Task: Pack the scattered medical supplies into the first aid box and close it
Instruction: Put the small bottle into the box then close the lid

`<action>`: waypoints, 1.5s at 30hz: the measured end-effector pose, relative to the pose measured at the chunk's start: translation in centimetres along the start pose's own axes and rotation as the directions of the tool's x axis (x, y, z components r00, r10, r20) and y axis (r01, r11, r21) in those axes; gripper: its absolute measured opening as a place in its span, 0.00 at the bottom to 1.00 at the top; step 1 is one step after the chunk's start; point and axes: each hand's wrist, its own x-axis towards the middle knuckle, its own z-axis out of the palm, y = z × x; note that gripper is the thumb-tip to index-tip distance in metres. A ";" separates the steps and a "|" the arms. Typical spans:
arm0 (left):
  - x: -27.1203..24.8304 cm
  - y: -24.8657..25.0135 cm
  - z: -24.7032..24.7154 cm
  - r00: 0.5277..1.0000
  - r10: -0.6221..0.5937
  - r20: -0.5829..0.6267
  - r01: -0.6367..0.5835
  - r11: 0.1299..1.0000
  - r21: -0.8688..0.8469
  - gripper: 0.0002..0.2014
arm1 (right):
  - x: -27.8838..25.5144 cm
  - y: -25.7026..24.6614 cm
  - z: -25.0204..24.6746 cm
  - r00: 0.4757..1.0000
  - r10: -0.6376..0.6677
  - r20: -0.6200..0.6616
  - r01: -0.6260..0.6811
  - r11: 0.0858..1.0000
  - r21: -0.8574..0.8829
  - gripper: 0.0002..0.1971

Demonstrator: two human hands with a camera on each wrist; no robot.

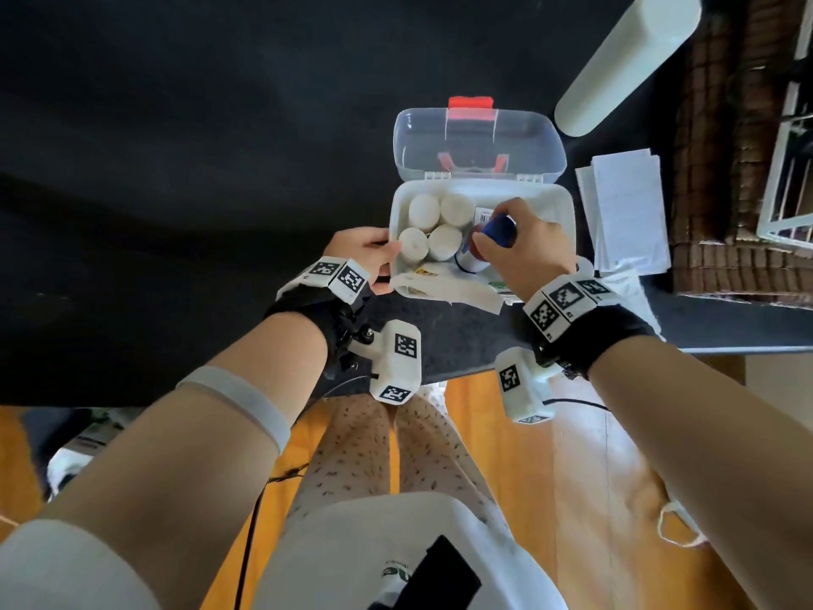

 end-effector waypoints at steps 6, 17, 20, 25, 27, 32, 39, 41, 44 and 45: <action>0.2 -0.2 -0.9 0.997 0.041 -0.058 -0.036 0.996 0.087 0.13 | 0.9 -0.3 0.6 0.998 -0.057 0.031 0.058 0.997 -0.043 0.14; 0.3 -0.1 -1.5 0.994 0.053 -0.092 -0.041 0.991 0.128 0.12 | 0.8 -0.4 2.7 0.985 -0.102 0.136 0.100 0.995 0.021 0.16; 0.3 0.0 -1.6 0.996 0.028 -0.087 -0.018 0.993 0.113 0.13 | 0.9 -0.5 2.7 0.986 -0.104 0.127 0.103 0.994 0.021 0.17; 0.1 0.2 -1.3 0.997 -0.010 -0.080 0.017 0.996 0.088 0.15 | 0.9 -0.5 2.3 0.981 -0.092 0.170 0.088 0.996 0.034 0.19; 0.2 0.5 -1.2 0.996 -0.016 -0.087 0.023 0.997 0.080 0.14 | 0.9 -0.7 1.5 0.980 -0.077 0.184 0.069 0.996 0.052 0.20; 0.4 1.2 -1.2 0.993 -0.118 -0.029 0.118 0.993 0.017 0.17 | 1.9 0.3 -1.6 0.999 0.011 -0.045 -0.001 0.977 0.214 0.15; 1.6 4.4 -0.5 0.998 0.011 -0.069 -0.022 0.988 -0.151 0.32 | 6.0 1.7 -4.4 0.979 0.197 -0.060 -0.180 0.961 0.210 0.25; 2.0 5.2 0.0 0.997 0.064 -0.033 -0.069 0.977 -0.201 0.19 | 6.8 1.7 -4.5 0.970 0.239 0.035 -0.241 0.943 0.232 0.31; 2.2 6.1 0.5 0.996 0.089 0.024 -0.079 0.957 -0.280 0.03 | 7.9 1.4 -4.6 0.957 0.271 0.104 -0.290 0.913 0.288 0.34; 2.2 6.4 0.7 0.994 0.102 0.041 -0.086 0.952 -0.292 0.04 | 8.1 1.2 -4.6 0.955 0.273 0.113 -0.295 0.909 0.294 0.34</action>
